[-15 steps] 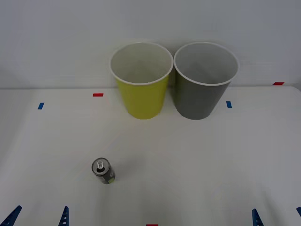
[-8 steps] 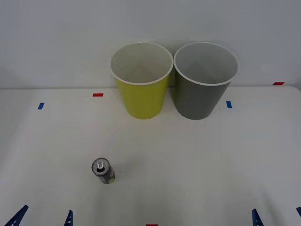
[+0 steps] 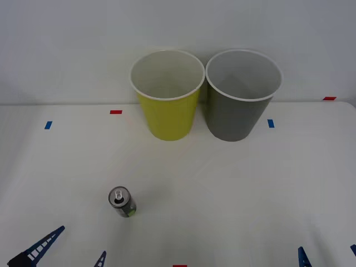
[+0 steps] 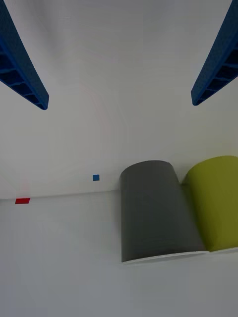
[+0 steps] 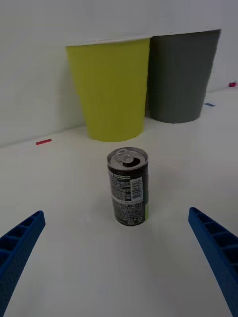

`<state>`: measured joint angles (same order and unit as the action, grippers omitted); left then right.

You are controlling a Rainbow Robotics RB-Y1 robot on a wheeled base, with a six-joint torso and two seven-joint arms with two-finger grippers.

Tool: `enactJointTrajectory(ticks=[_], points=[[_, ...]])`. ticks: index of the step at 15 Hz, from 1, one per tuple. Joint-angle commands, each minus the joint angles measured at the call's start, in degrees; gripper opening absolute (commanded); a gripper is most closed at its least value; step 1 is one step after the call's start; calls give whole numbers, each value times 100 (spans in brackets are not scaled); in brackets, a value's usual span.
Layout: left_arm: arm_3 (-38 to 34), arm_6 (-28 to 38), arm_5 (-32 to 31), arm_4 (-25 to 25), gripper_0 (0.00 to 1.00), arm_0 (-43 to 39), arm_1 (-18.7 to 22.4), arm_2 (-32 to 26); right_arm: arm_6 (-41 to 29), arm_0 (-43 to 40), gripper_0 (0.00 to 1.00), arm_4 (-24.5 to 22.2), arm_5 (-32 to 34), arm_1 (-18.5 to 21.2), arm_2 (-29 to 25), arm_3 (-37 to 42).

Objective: Put cans in the gray bin and PET bottles in the light green bin.

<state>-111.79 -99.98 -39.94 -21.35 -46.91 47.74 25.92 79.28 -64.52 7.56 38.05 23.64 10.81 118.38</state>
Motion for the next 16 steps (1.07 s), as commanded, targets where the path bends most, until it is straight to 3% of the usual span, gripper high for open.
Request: enactJointTrajectory(ticks=[1,9,16], points=[[280,93,4,-62,100,577,385,440,0,1,100,0,0,0,0,1],[1212,225,22,-203,100,2089,517,1108,0,1,100,0,0,0,0,1],[1616,321,31,-818,100,3232,525,1943,0,1,100,0,0,0,0,1]])
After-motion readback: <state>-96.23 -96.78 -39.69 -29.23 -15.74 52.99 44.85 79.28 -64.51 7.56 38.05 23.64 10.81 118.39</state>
